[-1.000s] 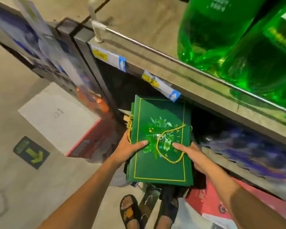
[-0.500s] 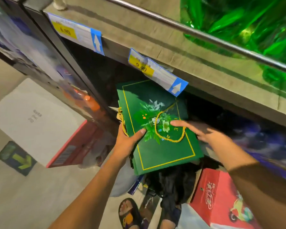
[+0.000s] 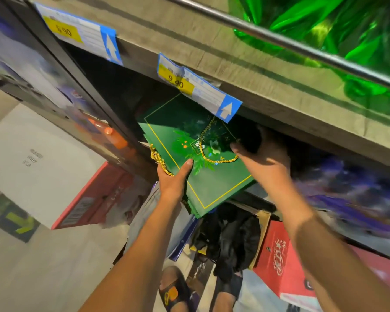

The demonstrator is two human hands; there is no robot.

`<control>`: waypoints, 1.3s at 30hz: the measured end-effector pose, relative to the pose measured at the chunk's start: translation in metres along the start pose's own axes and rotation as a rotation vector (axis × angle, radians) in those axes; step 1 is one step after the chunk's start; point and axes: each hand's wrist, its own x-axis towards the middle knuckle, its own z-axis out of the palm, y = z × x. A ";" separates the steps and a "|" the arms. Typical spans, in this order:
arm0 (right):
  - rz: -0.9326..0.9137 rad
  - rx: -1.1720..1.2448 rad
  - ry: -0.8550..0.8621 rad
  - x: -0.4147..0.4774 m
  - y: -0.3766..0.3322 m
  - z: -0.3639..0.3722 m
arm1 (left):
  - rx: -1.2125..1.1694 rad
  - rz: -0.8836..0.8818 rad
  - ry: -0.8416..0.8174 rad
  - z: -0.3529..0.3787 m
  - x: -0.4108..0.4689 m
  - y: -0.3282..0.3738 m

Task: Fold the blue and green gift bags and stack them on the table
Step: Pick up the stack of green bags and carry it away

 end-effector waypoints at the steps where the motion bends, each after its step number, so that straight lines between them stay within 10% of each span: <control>1: 0.039 0.049 0.169 -0.024 0.009 0.004 | 0.007 -0.008 0.000 0.000 -0.001 0.001; 3: 0.152 0.200 0.249 -0.072 0.025 0.019 | 0.015 -0.023 -0.003 0.001 -0.001 0.001; 7: 0.729 1.196 -0.197 -0.103 0.044 0.066 | 0.010 -0.008 -0.019 0.002 -0.003 0.001; 10: 0.777 1.446 -0.408 -0.095 0.054 0.094 | -0.004 -0.002 -0.027 0.002 -0.003 0.001; 29: 0.519 1.474 -0.249 0.025 0.041 0.047 | -0.201 -0.246 0.057 0.118 -0.029 0.017; 39: 0.482 1.468 -0.276 0.022 0.059 0.052 | -0.160 -0.285 -0.091 0.065 -0.025 0.022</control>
